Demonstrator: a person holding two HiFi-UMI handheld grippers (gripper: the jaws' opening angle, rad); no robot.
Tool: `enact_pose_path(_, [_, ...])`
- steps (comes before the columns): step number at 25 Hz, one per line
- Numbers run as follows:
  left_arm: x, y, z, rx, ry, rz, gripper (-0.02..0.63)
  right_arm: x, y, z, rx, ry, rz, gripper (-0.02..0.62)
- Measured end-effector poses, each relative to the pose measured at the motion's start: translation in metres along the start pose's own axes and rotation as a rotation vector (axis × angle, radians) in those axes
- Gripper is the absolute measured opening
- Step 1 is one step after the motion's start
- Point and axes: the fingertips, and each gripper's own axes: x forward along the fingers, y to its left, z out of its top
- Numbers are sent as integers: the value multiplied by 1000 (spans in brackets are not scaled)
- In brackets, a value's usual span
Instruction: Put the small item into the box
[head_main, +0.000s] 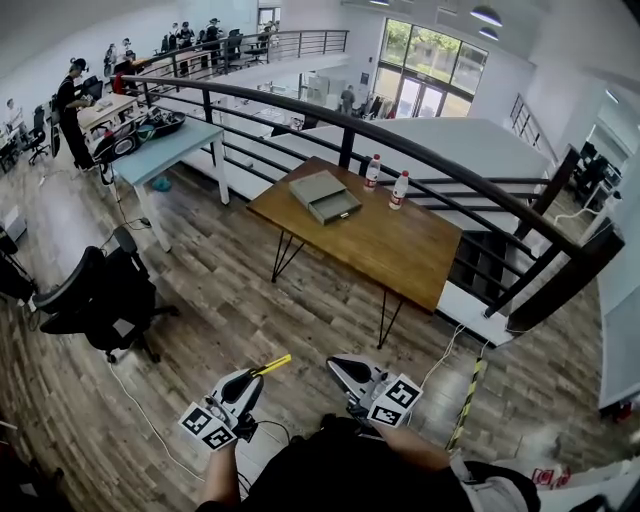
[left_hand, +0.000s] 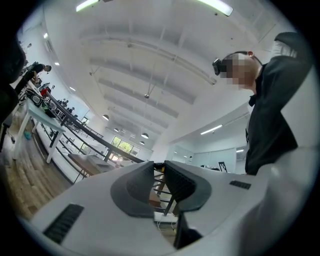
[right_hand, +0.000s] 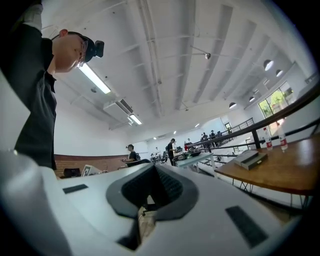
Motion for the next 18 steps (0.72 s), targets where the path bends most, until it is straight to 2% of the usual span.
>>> enact_pose_path(5, [4, 17, 1, -6, 5, 9, 74, 12, -15, 3, -15, -6, -5, 9])
enact_pose_path(11, [29, 45, 7, 7, 34, 23, 74, 40, -56, 9, 0, -52, 2, 11])
enact_pose_path(18, [97, 105, 31, 23, 54, 48, 74, 78, -145, 35, 8, -107, -5, 11])
